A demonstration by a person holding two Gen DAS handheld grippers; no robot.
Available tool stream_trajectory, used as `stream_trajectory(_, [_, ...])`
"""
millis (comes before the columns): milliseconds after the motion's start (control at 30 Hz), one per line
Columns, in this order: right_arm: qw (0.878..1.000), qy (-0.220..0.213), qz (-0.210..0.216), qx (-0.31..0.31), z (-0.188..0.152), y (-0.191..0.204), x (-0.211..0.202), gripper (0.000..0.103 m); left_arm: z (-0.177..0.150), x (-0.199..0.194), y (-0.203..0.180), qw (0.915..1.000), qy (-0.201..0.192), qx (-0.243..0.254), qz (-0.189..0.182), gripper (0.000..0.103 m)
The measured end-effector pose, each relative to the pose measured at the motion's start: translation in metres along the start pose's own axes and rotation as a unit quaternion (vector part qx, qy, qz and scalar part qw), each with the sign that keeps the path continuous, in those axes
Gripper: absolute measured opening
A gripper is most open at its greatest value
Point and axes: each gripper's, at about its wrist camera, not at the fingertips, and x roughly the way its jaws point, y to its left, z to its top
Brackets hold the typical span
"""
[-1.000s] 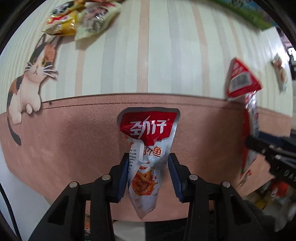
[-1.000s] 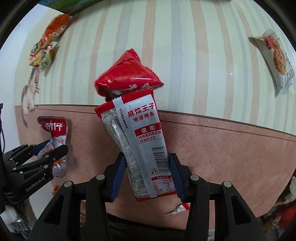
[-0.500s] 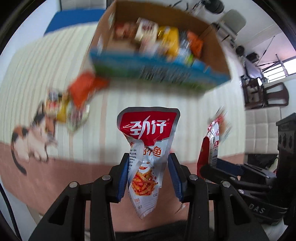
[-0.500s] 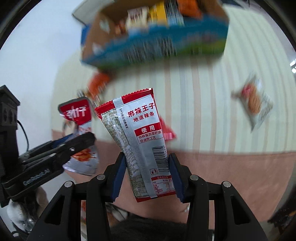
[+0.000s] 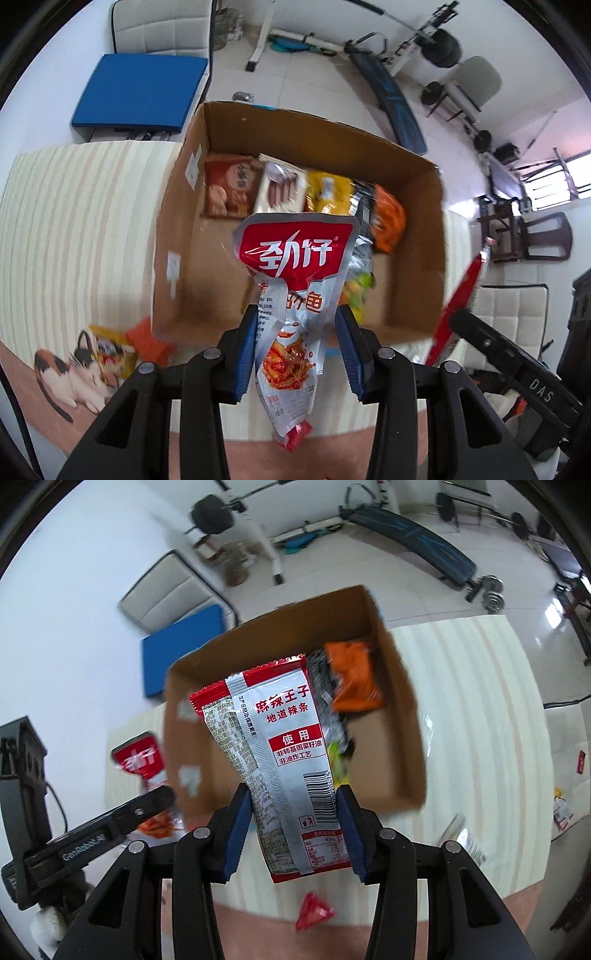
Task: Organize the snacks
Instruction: 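Carry both packets over the box, lower them in and open both grippers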
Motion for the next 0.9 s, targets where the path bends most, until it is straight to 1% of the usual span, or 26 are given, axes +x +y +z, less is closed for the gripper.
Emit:
stream_trajectory(100, [0.999,0.012,-0.015,0.026,0.021,-0.01,0.024,0.049,0.02,0.02,0.009,0.9997,0.016,-0.009,0.016,0.039])
stream_trajectory(200, [0.998,0.023,-0.038,0.036,0.036,-0.015,0.051,0.049,0.037,0.046,0.019,0.9988,0.038,-0.012,0.03,0.039])
stream_trajectory(267, [0.997,0.037,-0.043,0.051,0.04,-0.022,0.065,0.049,0.042,0.061,0.023,0.998,0.052,-0.013,0.033,0.039])
stream_trajectory(333, [0.996,0.043,-0.047,0.059,0.043,-0.029,0.08,0.049,0.043,0.072,0.025,0.9972,0.06,-0.008,0.044,0.039])
stream_trajectory(467, [0.995,0.052,-0.065,0.057,0.04,-0.035,0.096,0.05,0.043,0.091,0.027,0.9956,0.078,-0.005,0.051,0.039])
stream_trajectory(533, [0.994,0.06,-0.08,0.053,0.039,-0.035,0.104,0.052,0.043,0.094,0.026,0.9951,0.083,-0.002,0.055,0.041])
stream_trajectory(567, [0.993,0.065,-0.092,0.047,0.038,-0.033,0.107,0.055,0.043,0.095,0.027,0.9944,0.085,-0.003,0.063,0.041])
stream_trajectory(600, [0.992,0.069,-0.1,0.043,0.038,-0.033,0.111,0.068,0.043,0.097,0.027,0.9942,0.087,-0.005,0.064,0.041])
stream_trajectory(633, [0.992,0.071,-0.101,0.041,0.037,-0.035,0.115,0.077,0.043,0.099,0.028,0.9941,0.089,-0.005,0.062,0.041])
stream_trajectory(667, [0.992,0.073,-0.096,0.04,0.036,-0.035,0.116,0.089,0.043,0.101,0.027,0.9935,0.094,-0.004,0.064,0.042])
stream_trajectory(700, [0.992,0.073,-0.094,0.035,0.035,-0.033,0.117,0.089,0.043,0.102,0.027,0.9928,0.096,-0.004,0.072,0.05])
stream_trajectory(733, [0.992,0.072,-0.097,0.03,0.034,-0.031,0.116,0.089,0.043,0.104,0.027,0.9921,0.1,-0.004,0.076,0.061])
stream_trajectory(767, [0.992,0.071,-0.104,0.023,0.032,-0.028,0.116,0.09,0.042,0.104,0.027,0.9923,0.1,-0.002,0.073,0.081])
stream_trajectory(800, [0.992,0.071,-0.104,0.016,0.031,-0.025,0.116,0.091,0.042,0.104,0.026,0.9926,0.098,-0.001,0.071,0.088])
stream_trajectory(900, [0.992,0.073,-0.102,-0.002,0.028,-0.017,0.112,0.092,0.041,0.1,0.026,0.993,0.089,0.0,0.078,0.088])
